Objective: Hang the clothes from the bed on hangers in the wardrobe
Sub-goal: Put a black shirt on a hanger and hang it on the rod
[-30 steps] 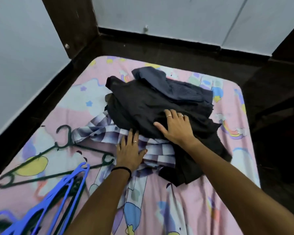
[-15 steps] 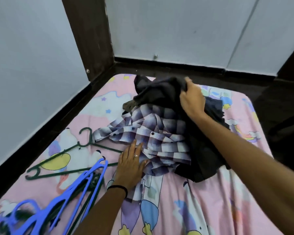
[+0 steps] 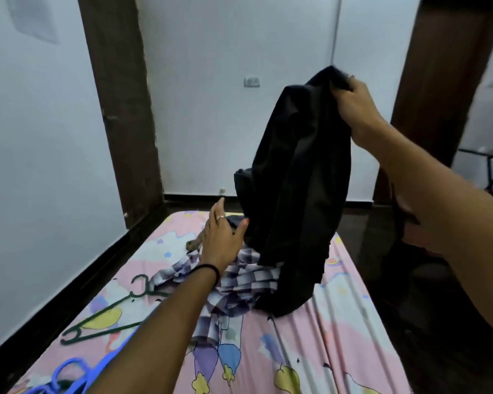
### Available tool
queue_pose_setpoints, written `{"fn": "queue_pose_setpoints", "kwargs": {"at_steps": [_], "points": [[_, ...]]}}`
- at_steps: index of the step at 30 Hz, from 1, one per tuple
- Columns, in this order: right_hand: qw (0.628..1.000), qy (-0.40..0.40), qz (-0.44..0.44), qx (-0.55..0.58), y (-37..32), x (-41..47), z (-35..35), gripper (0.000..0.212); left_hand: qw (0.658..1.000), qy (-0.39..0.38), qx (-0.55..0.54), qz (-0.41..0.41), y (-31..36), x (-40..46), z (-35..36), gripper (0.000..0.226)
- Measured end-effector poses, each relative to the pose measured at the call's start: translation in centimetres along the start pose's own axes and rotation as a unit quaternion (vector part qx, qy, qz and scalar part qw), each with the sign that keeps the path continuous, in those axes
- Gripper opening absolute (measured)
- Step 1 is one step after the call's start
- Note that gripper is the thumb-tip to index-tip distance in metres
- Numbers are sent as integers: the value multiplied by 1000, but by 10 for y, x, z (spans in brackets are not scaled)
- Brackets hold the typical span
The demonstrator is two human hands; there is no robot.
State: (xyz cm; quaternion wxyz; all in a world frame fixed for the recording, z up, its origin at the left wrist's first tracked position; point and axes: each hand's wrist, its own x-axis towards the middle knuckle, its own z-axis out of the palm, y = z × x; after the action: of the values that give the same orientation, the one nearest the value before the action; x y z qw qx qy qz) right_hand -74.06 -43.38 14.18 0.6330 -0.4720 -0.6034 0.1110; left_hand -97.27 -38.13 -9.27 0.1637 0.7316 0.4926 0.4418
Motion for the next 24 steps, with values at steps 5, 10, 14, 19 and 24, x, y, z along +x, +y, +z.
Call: {"fn": "queue_pose_setpoints", "kwargs": {"at_steps": [5, 10, 14, 19, 24], "points": [[997, 65, -20, 43, -90, -42, -46, 16, 986, -67, -142, 64, 94, -32, -26, 69], [996, 86, 9, -21, -110, -95, -77, 11, 977, -59, -179, 104, 157, -80, -40, 30], [988, 121, 68, -69, -82, -141, -109, 21, 975, -44, -189, 111, 168, -101, -62, 35], [970, 175, 141, -88, -28, -203, -140, 16, 980, -13, -156, 126, 156, -103, -100, 33], [956, 166, 195, -144, 11, -239, -172, 18, 985, -22, -105, 138, 150, -90, -137, 26]]}}
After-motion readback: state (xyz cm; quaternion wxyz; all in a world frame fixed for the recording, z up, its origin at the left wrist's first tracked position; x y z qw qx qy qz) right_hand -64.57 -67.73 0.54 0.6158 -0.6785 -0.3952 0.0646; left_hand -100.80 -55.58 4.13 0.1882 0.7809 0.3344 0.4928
